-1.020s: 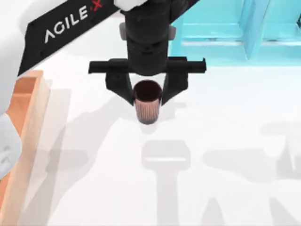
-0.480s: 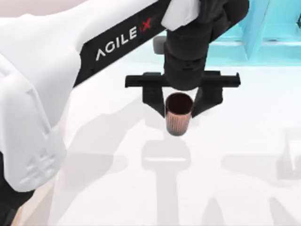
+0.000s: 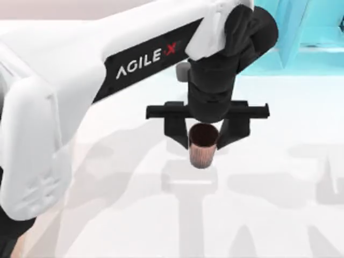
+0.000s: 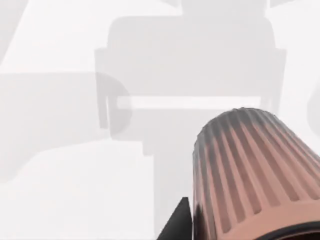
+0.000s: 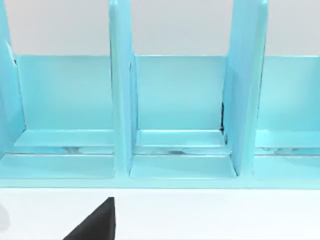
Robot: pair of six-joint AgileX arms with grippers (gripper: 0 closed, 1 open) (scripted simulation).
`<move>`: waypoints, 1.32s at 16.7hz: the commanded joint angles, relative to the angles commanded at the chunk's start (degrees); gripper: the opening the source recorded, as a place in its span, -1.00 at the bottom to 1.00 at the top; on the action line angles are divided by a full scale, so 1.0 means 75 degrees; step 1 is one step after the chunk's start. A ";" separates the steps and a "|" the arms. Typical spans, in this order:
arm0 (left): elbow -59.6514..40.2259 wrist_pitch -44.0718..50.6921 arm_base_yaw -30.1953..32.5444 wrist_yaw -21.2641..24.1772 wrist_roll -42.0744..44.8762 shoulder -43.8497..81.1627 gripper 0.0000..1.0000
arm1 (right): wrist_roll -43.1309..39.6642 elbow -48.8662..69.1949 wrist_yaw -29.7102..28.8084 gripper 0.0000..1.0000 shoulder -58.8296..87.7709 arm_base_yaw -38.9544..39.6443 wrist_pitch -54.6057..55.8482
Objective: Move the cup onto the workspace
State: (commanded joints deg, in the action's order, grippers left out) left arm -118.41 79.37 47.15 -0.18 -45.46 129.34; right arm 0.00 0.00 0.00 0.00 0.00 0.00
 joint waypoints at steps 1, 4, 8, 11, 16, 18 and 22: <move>0.0260 -0.0234 0.0001 -0.0001 0.0000 -0.0025 -1.00 | 0.0000 0.0000 0.0000 1.00 0.0000 0.0000 0.0000; 0.0806 -0.0726 0.0004 -0.0002 -0.0002 -0.0075 -1.00 | 0.0000 0.0000 0.0000 1.00 0.0000 0.0000 0.0000; 0.0861 -0.0776 0.0005 -0.0002 -0.0002 -0.0080 -1.00 | 0.0000 0.0000 0.0000 1.00 0.0000 0.0000 0.0000; 0.0861 -0.0776 0.0005 -0.0002 -0.0002 -0.0080 -0.55 | 0.0000 0.0000 0.0000 1.00 0.0000 0.0000 0.0000; 0.0861 -0.0776 0.0005 -0.0002 -0.0002 -0.0080 0.21 | 0.0000 0.0000 0.0000 1.00 0.0000 0.0000 0.0000; 0.0861 -0.0776 0.0005 -0.0002 -0.0002 -0.0080 0.51 | 0.0000 0.0000 0.0000 1.00 0.0000 0.0000 0.0000; 0.0861 -0.0776 0.0005 -0.0002 -0.0002 -0.0080 1.00 | 0.0000 0.0000 0.0000 1.00 0.0000 0.0000 0.0000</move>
State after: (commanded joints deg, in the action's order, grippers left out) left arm -111.95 73.55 47.19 -0.19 -45.48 128.75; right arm 0.00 0.00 0.00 0.00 0.00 0.00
